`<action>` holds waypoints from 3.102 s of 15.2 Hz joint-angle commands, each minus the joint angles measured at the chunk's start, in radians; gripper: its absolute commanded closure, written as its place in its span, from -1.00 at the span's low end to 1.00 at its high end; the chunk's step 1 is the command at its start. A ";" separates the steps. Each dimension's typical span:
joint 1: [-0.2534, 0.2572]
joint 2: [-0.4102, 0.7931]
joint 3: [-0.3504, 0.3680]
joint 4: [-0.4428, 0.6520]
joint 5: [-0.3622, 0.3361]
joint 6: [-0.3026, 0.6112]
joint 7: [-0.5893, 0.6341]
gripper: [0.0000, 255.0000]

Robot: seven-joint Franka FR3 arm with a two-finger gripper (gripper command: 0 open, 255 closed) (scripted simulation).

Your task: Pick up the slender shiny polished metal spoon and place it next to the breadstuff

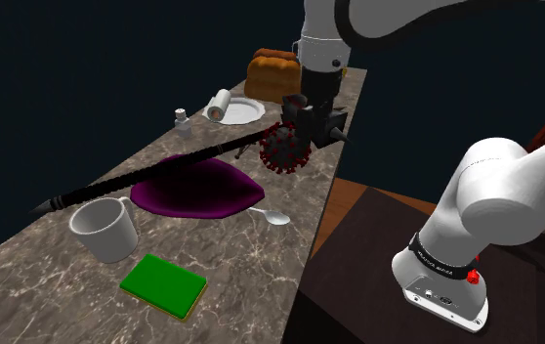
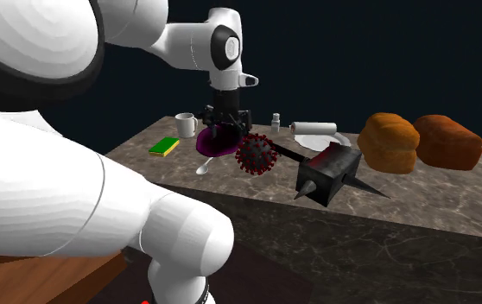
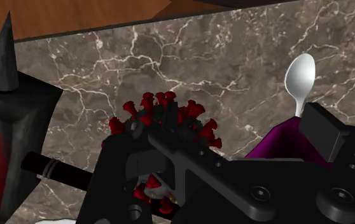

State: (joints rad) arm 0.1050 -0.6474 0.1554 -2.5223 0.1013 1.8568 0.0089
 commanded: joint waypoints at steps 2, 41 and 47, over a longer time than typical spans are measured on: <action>0.028 0.062 0.055 -0.015 0.017 0.079 0.033 -1.00; 0.083 0.369 0.239 -0.016 -0.003 0.378 0.170 1.00; 0.087 0.319 0.226 0.028 0.007 0.286 0.157 1.00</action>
State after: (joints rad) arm 0.1919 -0.3223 0.3837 -2.5068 0.1081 2.1607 0.1673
